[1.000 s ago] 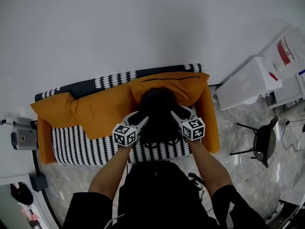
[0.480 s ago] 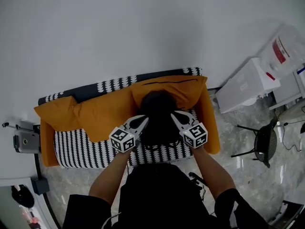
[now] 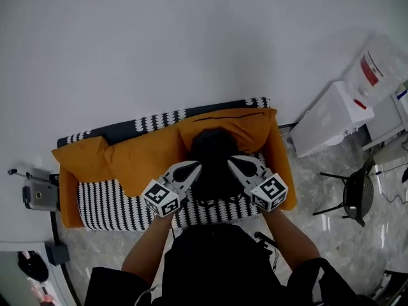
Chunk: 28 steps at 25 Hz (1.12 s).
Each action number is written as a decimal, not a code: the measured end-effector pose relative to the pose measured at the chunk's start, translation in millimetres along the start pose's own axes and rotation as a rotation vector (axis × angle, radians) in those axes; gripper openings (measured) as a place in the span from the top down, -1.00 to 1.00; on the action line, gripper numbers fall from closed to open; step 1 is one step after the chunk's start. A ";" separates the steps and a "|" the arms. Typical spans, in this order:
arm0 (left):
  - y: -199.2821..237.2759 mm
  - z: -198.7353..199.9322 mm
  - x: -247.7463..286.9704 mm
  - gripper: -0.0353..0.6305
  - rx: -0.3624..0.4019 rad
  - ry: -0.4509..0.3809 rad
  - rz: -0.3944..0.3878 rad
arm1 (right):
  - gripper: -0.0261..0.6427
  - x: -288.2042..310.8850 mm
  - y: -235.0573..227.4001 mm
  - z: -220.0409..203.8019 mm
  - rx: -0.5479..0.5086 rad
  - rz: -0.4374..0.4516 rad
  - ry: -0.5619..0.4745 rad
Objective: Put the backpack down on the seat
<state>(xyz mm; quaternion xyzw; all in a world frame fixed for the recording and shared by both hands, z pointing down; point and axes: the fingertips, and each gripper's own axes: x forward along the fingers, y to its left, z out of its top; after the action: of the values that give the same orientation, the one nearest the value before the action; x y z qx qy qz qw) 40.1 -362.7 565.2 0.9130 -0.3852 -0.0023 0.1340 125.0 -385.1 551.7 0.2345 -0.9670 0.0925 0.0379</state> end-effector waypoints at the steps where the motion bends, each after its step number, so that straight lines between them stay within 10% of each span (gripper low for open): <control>1: -3.2 8.0 -2.1 0.80 0.008 -0.010 -0.003 | 0.83 -2.8 4.4 7.4 -0.008 0.007 -0.009; 13: -62.5 75.9 -31.8 0.81 0.108 -0.047 -0.013 | 0.83 -50.0 54.8 94.7 -0.052 0.074 -0.185; 28: -130.9 88.6 -55.3 0.81 0.170 -0.009 -0.148 | 0.84 -58.7 127.2 92.3 -0.008 0.155 -0.142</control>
<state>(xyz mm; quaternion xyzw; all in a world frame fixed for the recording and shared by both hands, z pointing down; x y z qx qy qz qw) 83.7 -258.0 442.0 0.9470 -0.3163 0.0166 0.0536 115.7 -265.9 433.9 0.1651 -0.9828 0.0746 -0.0372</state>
